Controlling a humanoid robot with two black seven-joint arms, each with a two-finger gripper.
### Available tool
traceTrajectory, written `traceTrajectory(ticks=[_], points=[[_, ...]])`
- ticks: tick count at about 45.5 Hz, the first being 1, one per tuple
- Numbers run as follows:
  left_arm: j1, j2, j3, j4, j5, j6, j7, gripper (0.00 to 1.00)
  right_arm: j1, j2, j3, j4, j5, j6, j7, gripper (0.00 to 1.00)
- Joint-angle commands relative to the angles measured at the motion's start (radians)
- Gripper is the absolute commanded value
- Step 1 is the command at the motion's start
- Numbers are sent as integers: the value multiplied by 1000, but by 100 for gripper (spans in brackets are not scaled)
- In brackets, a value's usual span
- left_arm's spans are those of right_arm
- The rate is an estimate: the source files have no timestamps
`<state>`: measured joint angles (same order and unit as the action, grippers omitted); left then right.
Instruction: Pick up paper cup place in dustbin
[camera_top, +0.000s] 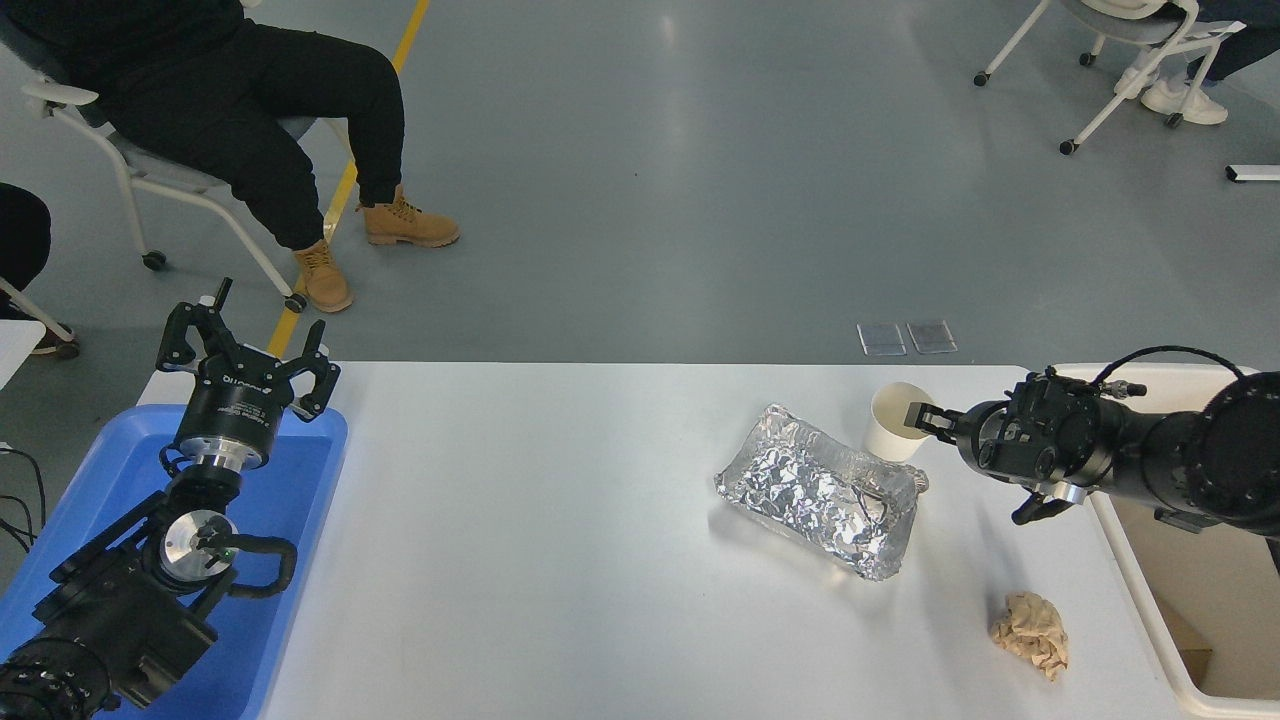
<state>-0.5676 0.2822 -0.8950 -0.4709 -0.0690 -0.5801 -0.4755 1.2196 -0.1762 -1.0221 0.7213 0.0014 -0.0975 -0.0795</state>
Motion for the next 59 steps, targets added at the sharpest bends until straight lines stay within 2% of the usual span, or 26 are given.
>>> traceTrajectory(ticks=[1, 20, 29, 42, 59], points=[[0, 0, -1, 0, 0, -1, 0, 99, -5, 17, 11, 3, -3, -5, 55, 0], [0, 0, 1, 0, 0, 0, 0, 99, 47, 8, -7, 9, -3, -2, 57, 0], [0, 0, -1, 0, 0, -1, 0, 99, 187, -91, -9, 119, -15, 21, 57, 0], [0, 0, 1, 0, 0, -1, 0, 99, 523, -227, -79, 354, -72, 182, 58, 0], [0, 0, 1, 0, 0, -1, 0, 99, 811, -358, -79, 397, -70, 410, 58, 0]])
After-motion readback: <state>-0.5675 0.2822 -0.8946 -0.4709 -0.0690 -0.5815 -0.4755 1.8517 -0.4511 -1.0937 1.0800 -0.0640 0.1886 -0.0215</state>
